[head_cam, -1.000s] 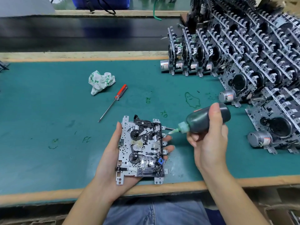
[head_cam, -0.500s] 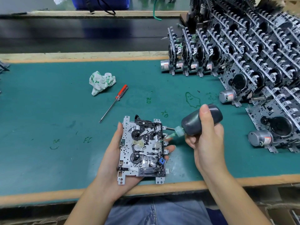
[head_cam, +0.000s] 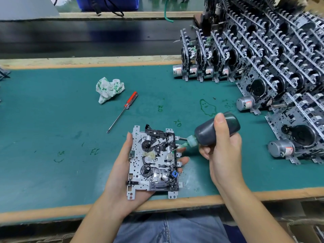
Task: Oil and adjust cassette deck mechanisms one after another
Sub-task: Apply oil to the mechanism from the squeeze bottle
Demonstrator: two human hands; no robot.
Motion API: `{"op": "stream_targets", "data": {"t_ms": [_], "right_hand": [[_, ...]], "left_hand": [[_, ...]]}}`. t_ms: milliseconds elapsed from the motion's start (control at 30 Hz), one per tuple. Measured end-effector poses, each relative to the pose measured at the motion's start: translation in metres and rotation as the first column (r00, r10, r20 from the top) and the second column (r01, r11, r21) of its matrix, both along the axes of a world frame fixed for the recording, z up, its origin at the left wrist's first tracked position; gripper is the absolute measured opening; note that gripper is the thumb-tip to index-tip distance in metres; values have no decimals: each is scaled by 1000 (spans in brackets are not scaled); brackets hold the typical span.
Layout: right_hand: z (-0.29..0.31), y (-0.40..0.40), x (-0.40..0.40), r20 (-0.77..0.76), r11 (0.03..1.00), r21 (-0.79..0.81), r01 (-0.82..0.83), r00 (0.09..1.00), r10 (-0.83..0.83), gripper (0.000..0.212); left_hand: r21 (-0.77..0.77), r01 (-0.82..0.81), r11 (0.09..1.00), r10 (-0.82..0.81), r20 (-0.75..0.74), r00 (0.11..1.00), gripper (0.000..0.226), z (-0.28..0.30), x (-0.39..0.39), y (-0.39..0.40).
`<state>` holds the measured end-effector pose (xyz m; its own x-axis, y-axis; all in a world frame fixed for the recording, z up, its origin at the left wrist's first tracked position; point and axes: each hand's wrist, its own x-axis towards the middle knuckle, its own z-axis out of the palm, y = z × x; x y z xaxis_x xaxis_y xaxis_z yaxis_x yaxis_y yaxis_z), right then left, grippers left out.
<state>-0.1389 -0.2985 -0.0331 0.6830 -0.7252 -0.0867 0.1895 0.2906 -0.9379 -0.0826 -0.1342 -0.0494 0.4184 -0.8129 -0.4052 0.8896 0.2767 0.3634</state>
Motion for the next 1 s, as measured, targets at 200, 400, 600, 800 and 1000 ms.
{"op": "stream_targets", "data": {"t_ms": [200, 400, 600, 800, 1000], "right_hand": [[5, -2, -2, 64, 998, 55, 29, 997, -33, 36], [17, -11, 6, 124, 999, 41, -6, 992, 1, 30], [35, -29, 23, 18, 989, -117, -95, 995, 98, 27], [31, -32, 23, 104, 990, -53, -133, 985, 138, 10], [13, -25, 10, 149, 975, 196, -104, 986, 75, 31]], "left_hand": [[8, 0, 1000, 0, 11, 1000, 76, 0, 1, 0], [5, 2, 1000, -2, 12, 1000, 78, -2, 2, 0], [-12, 5, 1000, -5, 15, 1000, 77, -4, 2, -1], [-68, -35, 997, 34, -22, 999, 78, -5, 2, 3], [-95, -39, 995, 34, -51, 998, 78, -3, -1, 3]]}}
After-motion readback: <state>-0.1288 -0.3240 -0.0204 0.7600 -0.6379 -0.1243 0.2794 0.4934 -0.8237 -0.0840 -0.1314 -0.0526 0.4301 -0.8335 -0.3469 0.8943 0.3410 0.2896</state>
